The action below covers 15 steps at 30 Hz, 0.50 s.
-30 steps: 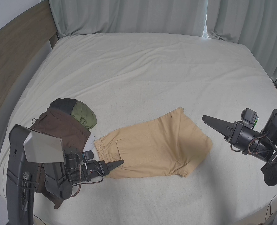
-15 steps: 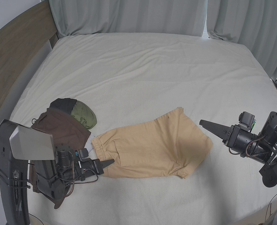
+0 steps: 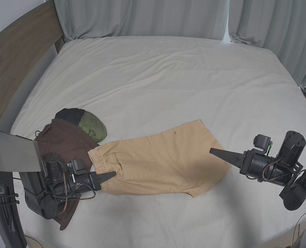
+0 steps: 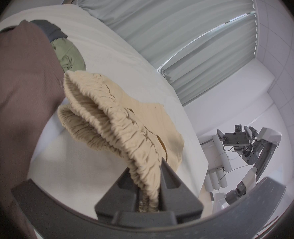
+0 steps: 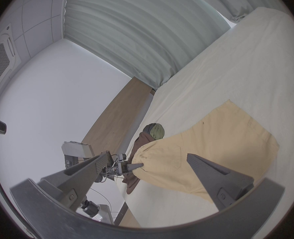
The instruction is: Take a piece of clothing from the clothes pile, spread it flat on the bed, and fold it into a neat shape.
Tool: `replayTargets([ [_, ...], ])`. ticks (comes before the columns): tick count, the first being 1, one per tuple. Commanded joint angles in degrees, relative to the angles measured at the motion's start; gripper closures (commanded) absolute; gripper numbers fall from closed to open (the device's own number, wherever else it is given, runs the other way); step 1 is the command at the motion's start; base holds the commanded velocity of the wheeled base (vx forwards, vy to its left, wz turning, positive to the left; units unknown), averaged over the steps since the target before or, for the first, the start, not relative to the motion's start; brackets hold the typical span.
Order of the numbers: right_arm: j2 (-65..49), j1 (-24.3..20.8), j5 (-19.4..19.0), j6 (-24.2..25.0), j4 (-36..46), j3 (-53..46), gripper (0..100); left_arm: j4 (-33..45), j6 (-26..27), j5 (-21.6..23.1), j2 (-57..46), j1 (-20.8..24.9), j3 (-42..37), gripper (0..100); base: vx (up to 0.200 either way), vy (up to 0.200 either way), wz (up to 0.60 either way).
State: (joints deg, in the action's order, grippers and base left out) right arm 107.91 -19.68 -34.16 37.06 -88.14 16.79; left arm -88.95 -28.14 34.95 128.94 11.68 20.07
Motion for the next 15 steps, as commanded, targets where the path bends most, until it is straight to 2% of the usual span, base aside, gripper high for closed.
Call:
replayTargets([
  [1, 1.3, -1.2, 0.0, -0.1, 0.0, -0.9, 0, -0.2, 2.5, 0.6, -1.4, -2.2, -1.6, 100, 0.000, 0.000, 0.00],
  [5, 2.3, -1.8, 0.0, -0.1, 0.0, -1.0, 0, -0.2, 4.6, 0.7, -1.4, -3.6, -2.7, 100, 0.000, 0.000, 0.00],
  [9, 3.8, -2.4, 0.8, -1.6, 0.0, -1.1, 0, -0.2, 7.3, 2.8, -1.9, -6.5, -4.7, 100, 0.000, 0.000, 0.00],
  [15, 4.6, -2.8, 1.2, -1.8, 0.0, -1.1, 0, -0.2, 7.8, 3.6, -2.6, -9.2, -5.9, 100, 0.000, 0.000, 0.00],
])
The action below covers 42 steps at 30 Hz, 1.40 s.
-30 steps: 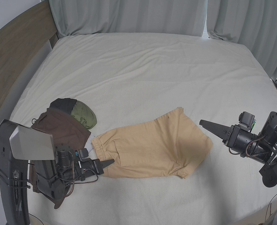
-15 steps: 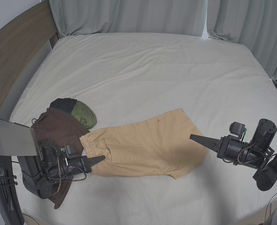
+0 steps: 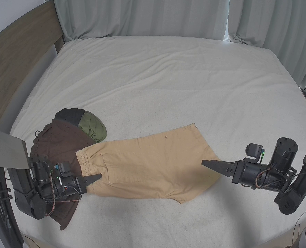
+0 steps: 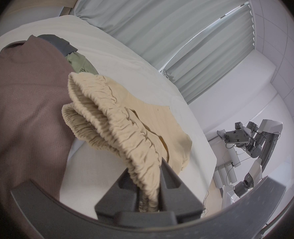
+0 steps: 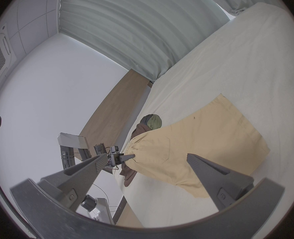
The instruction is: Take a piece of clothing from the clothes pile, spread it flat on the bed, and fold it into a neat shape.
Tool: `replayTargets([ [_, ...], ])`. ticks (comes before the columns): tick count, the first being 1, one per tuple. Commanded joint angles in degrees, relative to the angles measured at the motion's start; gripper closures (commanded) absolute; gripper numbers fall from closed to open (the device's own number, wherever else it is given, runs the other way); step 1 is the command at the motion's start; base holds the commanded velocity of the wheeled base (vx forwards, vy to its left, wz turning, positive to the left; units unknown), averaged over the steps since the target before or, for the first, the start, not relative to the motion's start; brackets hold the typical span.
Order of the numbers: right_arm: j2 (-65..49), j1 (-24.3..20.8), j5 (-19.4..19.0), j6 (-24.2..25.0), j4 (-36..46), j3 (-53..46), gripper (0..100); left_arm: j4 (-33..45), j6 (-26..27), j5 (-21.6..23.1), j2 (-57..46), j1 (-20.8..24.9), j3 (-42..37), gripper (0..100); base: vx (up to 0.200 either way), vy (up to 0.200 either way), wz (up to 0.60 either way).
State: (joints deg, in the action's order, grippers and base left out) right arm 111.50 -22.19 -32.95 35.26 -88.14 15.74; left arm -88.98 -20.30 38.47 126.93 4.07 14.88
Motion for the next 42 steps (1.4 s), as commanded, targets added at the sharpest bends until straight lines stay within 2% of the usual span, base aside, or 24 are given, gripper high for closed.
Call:
replayTargets([
  [1, 1.0, -0.3, 0.0, 0.0, 0.0, 0.0, 0, -0.1, 0.1, 0.1, -0.5, -1.7, -0.9, 100, 0.000, 0.000, 0.00],
  [4, 1.0, -0.3, 0.0, 0.0, 0.0, 0.0, 0, -0.1, 0.6, 1.5, -0.4, -3.2, -1.7, 100, 0.000, 0.000, 0.00],
  [25, 2.2, -0.6, 0.0, -0.2, 0.0, 0.0, 0, -0.1, 0.8, 2.3, -0.5, -8.9, -2.0, 100, 0.000, 0.000, 0.00],
  [30, 2.2, -0.7, 0.0, -0.2, 0.0, 0.0, 0, -0.1, 1.0, 2.7, -1.2, -7.2, -1.3, 100, 0.000, 0.000, 0.00],
  [39, 2.1, -0.6, 0.1, -0.2, 0.0, 0.0, 0, -0.1, 0.5, 1.8, -1.9, 0.0, 2.9, 100, 0.000, 0.000, 0.00],
  [42, 2.1, -0.5, 0.0, -0.2, -0.1, 0.0, 0, 0.0, 0.3, -0.3, -1.7, 3.8, 5.1, 100, 0.000, 0.000, 0.00],
])
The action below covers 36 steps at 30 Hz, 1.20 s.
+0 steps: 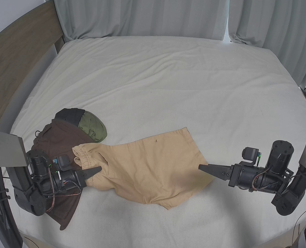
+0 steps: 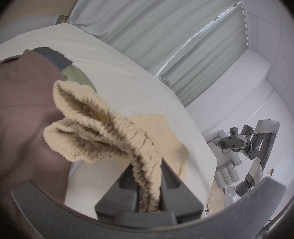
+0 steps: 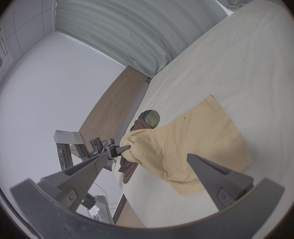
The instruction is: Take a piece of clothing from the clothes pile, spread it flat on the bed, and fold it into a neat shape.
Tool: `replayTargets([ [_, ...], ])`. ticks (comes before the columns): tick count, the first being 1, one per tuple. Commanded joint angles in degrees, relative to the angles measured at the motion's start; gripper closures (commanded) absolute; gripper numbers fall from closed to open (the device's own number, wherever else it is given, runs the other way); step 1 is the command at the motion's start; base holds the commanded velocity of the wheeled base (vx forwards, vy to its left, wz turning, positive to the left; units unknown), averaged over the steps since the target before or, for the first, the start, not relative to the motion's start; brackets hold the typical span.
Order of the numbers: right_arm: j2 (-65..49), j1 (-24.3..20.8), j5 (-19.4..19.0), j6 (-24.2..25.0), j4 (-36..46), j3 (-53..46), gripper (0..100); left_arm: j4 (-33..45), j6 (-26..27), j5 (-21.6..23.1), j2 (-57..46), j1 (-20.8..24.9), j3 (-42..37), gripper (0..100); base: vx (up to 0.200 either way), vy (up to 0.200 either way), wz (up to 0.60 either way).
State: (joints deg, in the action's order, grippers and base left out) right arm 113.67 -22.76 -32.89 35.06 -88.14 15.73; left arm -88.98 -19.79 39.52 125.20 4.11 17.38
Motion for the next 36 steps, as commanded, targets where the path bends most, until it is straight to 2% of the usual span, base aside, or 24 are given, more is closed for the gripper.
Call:
replayTargets([
  [1, 0.0, 0.1, -0.1, 0.0, -0.1, 0.0, 0, 0.0, -0.2, -1.9, 0.0, 4.7, 3.3, 100, 0.000, 0.000, 0.00],
  [19, -0.3, 0.5, -0.1, 0.0, -0.1, 0.1, 0, 0.2, -7.6, -3.4, 1.8, 15.1, 11.3, 100, 0.000, 0.000, 0.00],
  [33, -0.3, 1.9, -0.1, -1.2, -0.1, 0.1, 0, 0.2, -9.0, -5.1, 5.4, 19.4, 15.8, 100, 0.000, 0.000, 0.00],
  [36, 0.0, 2.8, -0.1, -1.5, -0.1, 0.1, 0, 0.2, -11.0, -5.2, 5.7, 20.4, 17.4, 100, 0.000, 0.000, 0.00],
])
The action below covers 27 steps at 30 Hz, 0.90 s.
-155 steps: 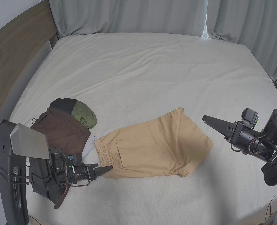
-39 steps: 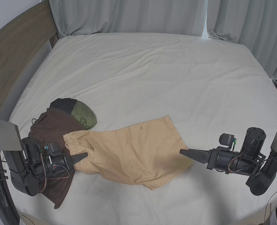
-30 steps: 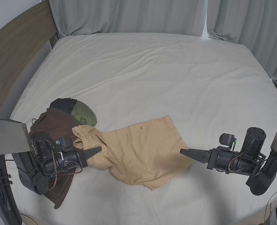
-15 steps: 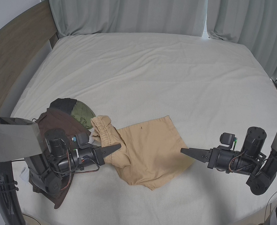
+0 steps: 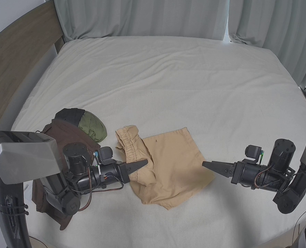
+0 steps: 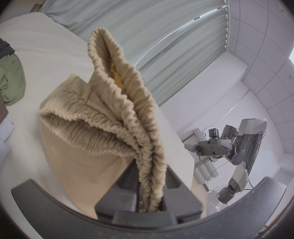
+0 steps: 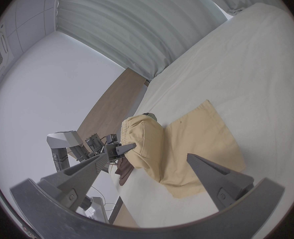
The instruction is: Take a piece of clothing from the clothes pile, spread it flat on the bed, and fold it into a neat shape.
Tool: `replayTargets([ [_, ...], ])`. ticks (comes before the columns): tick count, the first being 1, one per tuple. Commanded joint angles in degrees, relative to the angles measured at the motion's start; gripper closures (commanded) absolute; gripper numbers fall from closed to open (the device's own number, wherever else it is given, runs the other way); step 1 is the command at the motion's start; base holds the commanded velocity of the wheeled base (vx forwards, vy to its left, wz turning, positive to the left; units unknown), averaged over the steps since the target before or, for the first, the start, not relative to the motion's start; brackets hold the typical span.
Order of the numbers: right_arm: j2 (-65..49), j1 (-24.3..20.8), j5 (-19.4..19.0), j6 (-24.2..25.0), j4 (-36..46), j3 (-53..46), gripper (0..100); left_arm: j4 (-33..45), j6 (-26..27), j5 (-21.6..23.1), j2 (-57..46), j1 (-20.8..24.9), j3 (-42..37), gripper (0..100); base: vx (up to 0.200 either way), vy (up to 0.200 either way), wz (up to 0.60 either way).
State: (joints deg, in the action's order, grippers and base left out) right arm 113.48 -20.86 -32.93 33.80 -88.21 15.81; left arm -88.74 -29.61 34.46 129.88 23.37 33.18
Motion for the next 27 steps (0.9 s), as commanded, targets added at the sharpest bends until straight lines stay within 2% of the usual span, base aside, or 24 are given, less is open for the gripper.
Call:
replayTargets([
  [1, 0.2, 1.1, 0.1, -0.8, 0.0, 0.0, 0, 0.0, -1.9, -0.4, 1.1, 1.4, 2.1, 100, 0.000, 0.000, 0.00],
  [8, 3.9, 3.3, -0.1, -6.7, 0.0, -0.2, 0, 0.1, -4.0, -1.7, 4.6, 4.5, 6.5, 100, 0.000, 0.000, 0.00],
  [15, 3.8, 4.6, -0.2, -6.6, 0.0, 0.2, 0, 0.0, -5.4, -3.3, 8.7, 6.2, 11.0, 100, 0.000, 0.000, 0.00],
  [27, 3.9, 5.6, -0.2, -6.3, 0.0, 1.1, 0, 0.2, -8.4, -3.3, 12.4, 8.1, 15.5, 100, 0.000, 0.000, 0.00],
])
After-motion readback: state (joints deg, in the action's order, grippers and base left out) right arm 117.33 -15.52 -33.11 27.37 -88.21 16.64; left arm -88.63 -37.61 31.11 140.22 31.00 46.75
